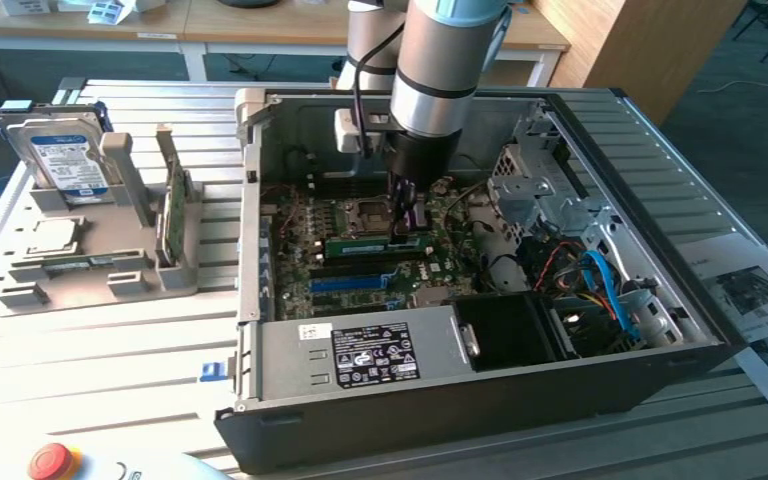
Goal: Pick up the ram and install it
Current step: 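Insert the ram into the slot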
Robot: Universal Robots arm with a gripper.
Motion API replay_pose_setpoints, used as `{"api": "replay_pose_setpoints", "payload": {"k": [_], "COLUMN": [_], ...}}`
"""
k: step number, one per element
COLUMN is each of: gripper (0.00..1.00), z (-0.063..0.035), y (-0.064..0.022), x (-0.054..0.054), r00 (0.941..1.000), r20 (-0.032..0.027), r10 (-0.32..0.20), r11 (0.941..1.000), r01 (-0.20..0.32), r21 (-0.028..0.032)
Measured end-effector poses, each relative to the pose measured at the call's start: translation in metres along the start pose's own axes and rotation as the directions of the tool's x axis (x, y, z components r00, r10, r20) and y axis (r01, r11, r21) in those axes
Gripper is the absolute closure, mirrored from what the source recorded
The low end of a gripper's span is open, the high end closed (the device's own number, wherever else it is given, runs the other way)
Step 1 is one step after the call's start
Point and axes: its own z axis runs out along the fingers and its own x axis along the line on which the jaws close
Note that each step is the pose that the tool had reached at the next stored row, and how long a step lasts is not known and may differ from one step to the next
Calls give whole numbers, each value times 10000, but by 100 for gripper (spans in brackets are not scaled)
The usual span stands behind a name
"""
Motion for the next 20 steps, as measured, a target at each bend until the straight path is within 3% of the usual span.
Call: {"api": "replay_pose_setpoints", "payload": {"k": [20], "gripper": [88], "z": [12], "y": [10], "x": [0], "r00": [10000], "r20": [2], "r10": [72], "r11": [10000], "r01": [-72], "r21": [-2]}}
